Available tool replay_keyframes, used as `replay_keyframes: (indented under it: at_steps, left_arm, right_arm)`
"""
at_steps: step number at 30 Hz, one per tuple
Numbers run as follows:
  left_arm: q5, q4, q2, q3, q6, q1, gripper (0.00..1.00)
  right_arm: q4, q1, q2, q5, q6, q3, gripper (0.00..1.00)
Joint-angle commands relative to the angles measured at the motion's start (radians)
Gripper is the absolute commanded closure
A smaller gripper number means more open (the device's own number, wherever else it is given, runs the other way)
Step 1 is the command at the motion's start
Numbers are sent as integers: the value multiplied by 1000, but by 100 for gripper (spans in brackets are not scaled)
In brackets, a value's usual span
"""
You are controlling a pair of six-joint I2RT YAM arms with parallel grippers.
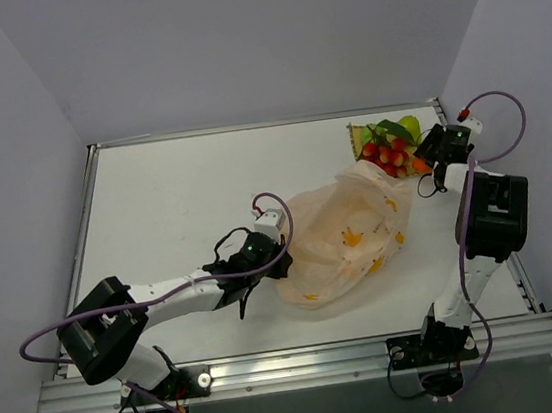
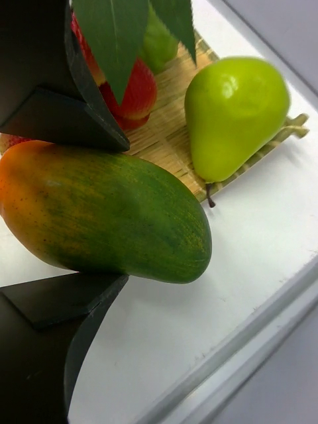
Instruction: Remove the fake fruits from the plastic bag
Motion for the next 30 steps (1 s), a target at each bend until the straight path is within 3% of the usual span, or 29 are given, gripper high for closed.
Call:
replay_keyframes:
  at_steps: [1,10,22,26,30]
  left_arm:
    - [15,59,-25,30,10,8,98]
    - [24,82,-27,30,31,8,98]
    - [38,109,-8,42,17,7,98]
    - [63,112,10,59,16,5,98]
    - [74,117,44,97,19,-12,98]
  right_arm:
    - [74,6,46,-62,-2,53,63]
    - [86,30,97,-90,12,80,59]
    - [-20,50,-4,18,84,37,12]
    - [-52,44,-102,59,115,-15,4]
    - [-112,35,-269,99,162,-74,2]
